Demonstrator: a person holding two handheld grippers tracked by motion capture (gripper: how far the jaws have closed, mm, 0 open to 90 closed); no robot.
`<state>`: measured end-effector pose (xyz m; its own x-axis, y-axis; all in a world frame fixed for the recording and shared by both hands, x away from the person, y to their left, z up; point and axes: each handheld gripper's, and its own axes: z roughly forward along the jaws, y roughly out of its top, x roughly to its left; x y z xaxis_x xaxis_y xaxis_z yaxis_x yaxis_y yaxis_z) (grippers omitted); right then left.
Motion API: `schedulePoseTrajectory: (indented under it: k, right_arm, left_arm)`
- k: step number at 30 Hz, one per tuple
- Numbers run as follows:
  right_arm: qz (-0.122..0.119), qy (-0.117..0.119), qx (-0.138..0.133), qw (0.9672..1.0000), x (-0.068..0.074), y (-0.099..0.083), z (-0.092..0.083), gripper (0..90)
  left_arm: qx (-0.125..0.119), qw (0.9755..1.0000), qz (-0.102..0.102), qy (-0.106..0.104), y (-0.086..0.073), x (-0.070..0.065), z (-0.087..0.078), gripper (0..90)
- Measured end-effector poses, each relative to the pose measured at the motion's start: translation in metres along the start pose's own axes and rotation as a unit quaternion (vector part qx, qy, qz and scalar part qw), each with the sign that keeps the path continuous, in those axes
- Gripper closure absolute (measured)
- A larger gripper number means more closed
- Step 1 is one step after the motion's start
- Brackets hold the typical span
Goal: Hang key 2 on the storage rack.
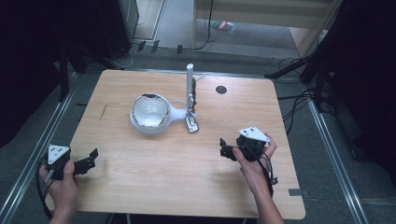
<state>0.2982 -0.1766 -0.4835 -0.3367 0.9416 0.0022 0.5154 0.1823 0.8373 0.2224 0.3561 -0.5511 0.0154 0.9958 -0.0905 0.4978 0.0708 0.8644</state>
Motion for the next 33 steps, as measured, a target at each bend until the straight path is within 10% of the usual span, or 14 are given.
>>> schedulePoseTrajectory:
  k: [33]
  right_arm:
    - [0.018, -0.032, 0.008, 0.9993, -0.052, -0.045, -0.027, 0.0]
  left_arm:
    - [-0.004, 1.0000, -0.001, 0.000, 0.000, 0.000, 0.000, 0.9]
